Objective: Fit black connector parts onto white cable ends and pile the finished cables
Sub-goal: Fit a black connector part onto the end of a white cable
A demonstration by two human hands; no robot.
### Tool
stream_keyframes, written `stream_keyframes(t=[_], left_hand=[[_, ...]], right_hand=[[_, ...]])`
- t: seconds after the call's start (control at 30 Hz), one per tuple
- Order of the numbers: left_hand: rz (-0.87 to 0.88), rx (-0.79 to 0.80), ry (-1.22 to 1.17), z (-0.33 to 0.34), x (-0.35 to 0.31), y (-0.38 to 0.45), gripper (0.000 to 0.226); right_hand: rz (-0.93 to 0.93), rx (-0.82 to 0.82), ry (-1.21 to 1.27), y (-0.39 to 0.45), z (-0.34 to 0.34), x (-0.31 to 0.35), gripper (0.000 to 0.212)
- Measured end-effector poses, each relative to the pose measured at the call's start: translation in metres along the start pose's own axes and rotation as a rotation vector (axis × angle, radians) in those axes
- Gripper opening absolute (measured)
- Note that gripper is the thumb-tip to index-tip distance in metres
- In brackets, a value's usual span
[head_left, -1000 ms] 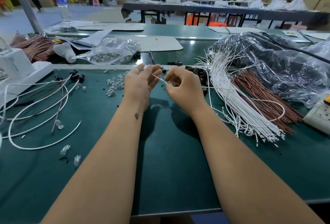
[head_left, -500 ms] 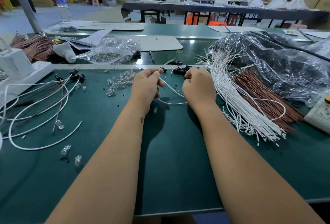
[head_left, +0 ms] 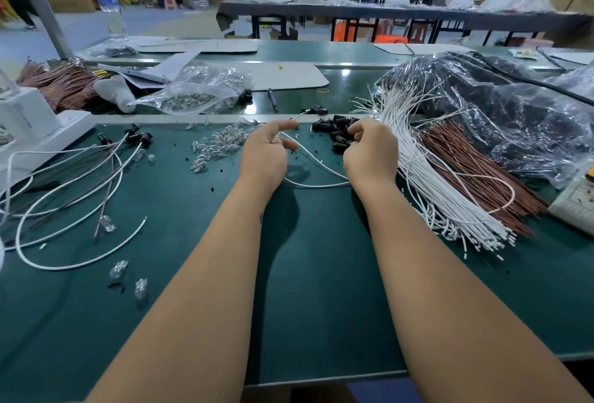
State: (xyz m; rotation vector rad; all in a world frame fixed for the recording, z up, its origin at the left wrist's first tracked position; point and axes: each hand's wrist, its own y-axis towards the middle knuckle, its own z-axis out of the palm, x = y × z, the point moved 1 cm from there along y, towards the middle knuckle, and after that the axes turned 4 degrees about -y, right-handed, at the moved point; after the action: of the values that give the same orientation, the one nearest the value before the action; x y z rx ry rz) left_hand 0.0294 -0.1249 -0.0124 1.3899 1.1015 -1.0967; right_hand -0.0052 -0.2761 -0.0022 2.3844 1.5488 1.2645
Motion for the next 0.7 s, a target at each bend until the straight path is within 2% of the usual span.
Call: stream_keyframes(t=[0.07,0.17,0.27,0.37,0.47,0.53,0.7], left_hand=[[-0.020,0.008,0.018,0.000,0.001,0.002,0.045],[-0.037,0.007,0.030,0.001,0.002,0.004,0.039],[-0.037,0.022,0.038,0.001,0.003,0.003,0.035],[-0.030,0.045,0.052,0.000,0.002,0.002,0.031],[-0.008,0.058,0.038,0.001,0.000,0.001,0.027],[0.019,0.063,0.037,0.002,-0.001,0.000,0.026],[0.047,0.082,-0.002,0.001,-0.003,-0.002,0.026]], right_hand=[[0.022,-0.016,-0.051,0.000,-0.003,0.002,0.034],[0.060,0.175,-0.351,-0.004,-0.001,0.006,0.038],[0.093,0.255,-0.323,-0.006,0.002,0.005,0.037],[0.003,0.144,-0.113,-0.003,0.004,0.004,0.037],[0.007,0.058,0.339,-0.003,0.008,0.012,0.042],[0.045,0.067,0.558,-0.005,0.011,0.018,0.046],[0.012,0.121,0.745,-0.009,0.015,0.021,0.068]])
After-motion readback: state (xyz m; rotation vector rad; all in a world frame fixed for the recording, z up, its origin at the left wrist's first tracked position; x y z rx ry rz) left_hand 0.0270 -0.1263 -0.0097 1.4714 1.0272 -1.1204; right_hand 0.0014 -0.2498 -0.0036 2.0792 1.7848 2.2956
